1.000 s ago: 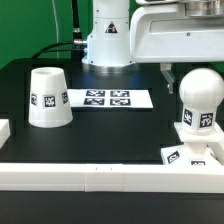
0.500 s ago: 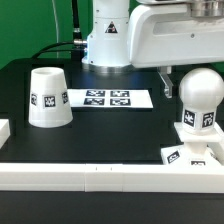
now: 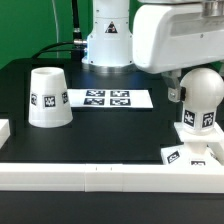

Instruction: Assemble lamp

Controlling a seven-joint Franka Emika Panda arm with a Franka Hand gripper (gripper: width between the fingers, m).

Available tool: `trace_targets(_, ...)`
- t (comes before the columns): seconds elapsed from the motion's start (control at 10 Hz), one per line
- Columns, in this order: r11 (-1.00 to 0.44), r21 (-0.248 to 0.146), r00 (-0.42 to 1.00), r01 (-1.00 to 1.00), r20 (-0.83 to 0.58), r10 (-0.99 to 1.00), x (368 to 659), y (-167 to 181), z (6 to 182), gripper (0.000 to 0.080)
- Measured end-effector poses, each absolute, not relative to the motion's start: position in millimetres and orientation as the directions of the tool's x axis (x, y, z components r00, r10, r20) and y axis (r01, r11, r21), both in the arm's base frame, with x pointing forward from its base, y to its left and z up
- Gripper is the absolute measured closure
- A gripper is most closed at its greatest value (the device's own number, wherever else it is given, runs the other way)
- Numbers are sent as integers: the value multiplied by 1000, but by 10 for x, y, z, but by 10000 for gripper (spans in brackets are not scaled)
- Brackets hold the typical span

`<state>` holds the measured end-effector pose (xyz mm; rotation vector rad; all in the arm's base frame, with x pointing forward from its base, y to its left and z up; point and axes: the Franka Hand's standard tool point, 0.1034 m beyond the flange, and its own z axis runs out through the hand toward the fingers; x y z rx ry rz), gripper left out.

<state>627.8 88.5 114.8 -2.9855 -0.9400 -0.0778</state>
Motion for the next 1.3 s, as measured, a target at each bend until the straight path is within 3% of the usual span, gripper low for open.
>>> trace_targets(0.4, -627, 38, 626, 778, 28, 779, 6282, 868, 1150, 101)
trace_targets(0.8, -259, 65, 261, 964, -29, 965, 6302, 900, 1140, 101)
trace_targets(1.3, 35, 59, -31, 998, -75, 997, 6302, 922, 1128, 101)
